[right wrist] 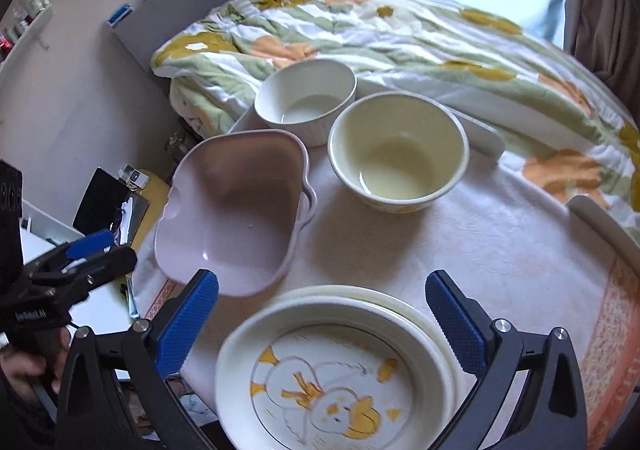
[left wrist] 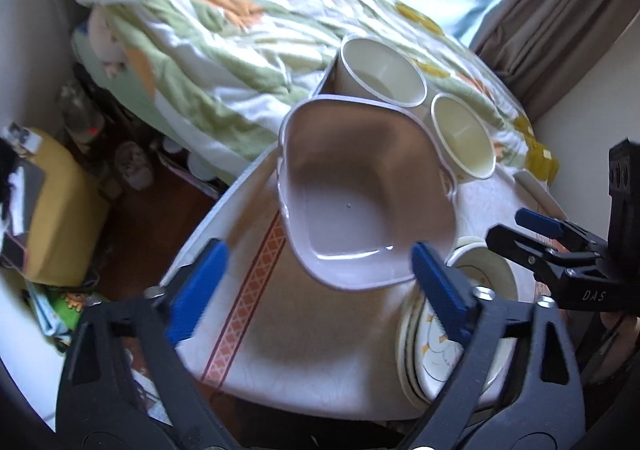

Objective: Organize plates and bowls
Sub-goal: 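Reach both grippers to the pink square bowl rim and close them, then carry the pink square bowl onto the orange runner and lower it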

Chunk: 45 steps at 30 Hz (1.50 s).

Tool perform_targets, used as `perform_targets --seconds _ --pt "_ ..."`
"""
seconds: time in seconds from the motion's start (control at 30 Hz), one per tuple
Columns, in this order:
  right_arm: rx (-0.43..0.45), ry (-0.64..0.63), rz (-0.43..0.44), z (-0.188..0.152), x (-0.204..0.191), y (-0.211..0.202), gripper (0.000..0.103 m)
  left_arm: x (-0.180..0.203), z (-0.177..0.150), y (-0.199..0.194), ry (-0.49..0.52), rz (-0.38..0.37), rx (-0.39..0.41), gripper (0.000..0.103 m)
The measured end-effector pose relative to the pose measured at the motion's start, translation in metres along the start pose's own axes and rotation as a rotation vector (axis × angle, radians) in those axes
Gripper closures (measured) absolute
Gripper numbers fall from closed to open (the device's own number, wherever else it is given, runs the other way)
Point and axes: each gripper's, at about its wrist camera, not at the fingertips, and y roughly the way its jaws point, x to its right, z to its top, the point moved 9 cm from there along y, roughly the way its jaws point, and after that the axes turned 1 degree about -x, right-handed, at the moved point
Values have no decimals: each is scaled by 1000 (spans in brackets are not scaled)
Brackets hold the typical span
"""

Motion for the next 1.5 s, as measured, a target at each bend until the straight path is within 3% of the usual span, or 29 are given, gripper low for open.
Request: perform_targets --seconds 0.07,0.23,0.3,0.37,0.5,0.57,0.63,0.87,1.1,1.3,1.5 --pt "-18 23 8 5 -4 15 0 -1 2 13 0 -28 -33 27" --pt "-56 36 -1 13 -9 44 1 -1 13 35 42 -68 -65 30" --pt "-68 39 -3 13 -11 52 9 -2 15 45 64 -74 -83 38" --pt "-84 50 2 12 -12 60 32 -1 18 54 81 -87 -106 51" --pt "-99 69 12 10 -13 70 60 -6 20 69 105 -70 -134 72" --pt "-104 68 20 9 -15 72 81 -9 20 73 103 -68 -140 84" --pt "-106 58 23 8 -18 74 89 -13 22 74 104 -51 -146 86" --pt "-34 18 17 13 -30 51 92 -6 33 47 147 -7 -88 86" --pt "38 16 46 8 -21 6 92 34 34 4 214 16 -10 86" --pt "105 50 40 -20 11 -44 92 98 10 -23 272 -6 21 86" --pt "182 121 -19 -58 53 -98 92 185 -35 -33 369 -63 15 86"
